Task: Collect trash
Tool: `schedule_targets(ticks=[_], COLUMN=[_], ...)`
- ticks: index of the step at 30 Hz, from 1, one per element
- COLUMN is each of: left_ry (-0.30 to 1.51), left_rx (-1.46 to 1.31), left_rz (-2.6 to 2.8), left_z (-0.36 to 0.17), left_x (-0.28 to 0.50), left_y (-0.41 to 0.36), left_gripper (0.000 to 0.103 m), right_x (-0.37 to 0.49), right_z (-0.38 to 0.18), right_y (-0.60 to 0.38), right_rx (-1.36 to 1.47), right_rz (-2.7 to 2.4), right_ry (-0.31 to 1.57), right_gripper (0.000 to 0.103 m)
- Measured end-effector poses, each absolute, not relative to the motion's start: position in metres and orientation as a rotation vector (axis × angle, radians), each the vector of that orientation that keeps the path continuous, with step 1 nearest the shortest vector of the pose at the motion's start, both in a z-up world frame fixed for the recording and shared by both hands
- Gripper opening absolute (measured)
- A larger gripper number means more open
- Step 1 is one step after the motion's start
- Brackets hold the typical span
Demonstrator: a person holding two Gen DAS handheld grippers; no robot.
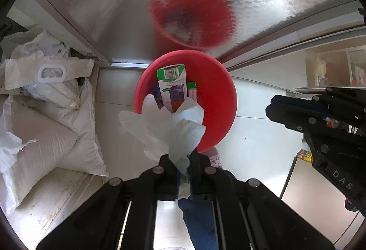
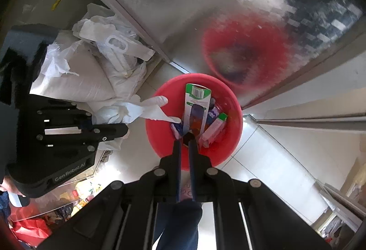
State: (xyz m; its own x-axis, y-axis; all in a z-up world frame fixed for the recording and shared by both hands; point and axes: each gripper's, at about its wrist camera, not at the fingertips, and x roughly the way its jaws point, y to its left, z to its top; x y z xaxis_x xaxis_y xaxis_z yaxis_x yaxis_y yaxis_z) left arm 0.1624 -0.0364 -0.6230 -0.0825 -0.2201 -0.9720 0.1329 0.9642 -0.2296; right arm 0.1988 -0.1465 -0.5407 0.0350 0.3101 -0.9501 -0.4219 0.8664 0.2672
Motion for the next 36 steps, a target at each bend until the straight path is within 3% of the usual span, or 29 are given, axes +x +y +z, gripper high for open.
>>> schedule_targets(ticks=[5,11,14,16,21,36], left_ry=[1.624,1.58,1.56,1.548,1.515,1.428], left_rx=[-0.054,-0.077,-0.071,-0.054,0.031,0.013], left_rz=[-0.33,-0.329,-0.333,-0.329,-0.31,-0.215], left_z=[-0.619,-0.611,-0.606,-0.602,-0.589,-0.487], left_x=[0.163,0.162,0.163,0.163,0.16,0.138], left_y=[-0.042,-0.046,-0.05,-0.052,-0.06,-0.046], left_gripper=[0.014,0.038,0.055,0.076,0.084,0.086], right_x=[0.196,0.193,0.191,0.189,0.185,0.166], right_z=[-0.541,-0.541,-0.539,-0.537,-0.532,-0.451], right_y=[-0.148,-0.156,-0.163,-0.167,-0.172,-0.168], right_rx=[-0.097,-0.092,-0.086,-0.082,-0.095,-0.151], right_rz=[0.555,0.532,0.519,0.512,0.509,0.579], right_ry=[1.44,1.447,1.447,1.447,1.451,1.351], right_gripper=[0.006,0.006,0.006,0.006,0.006,0.006])
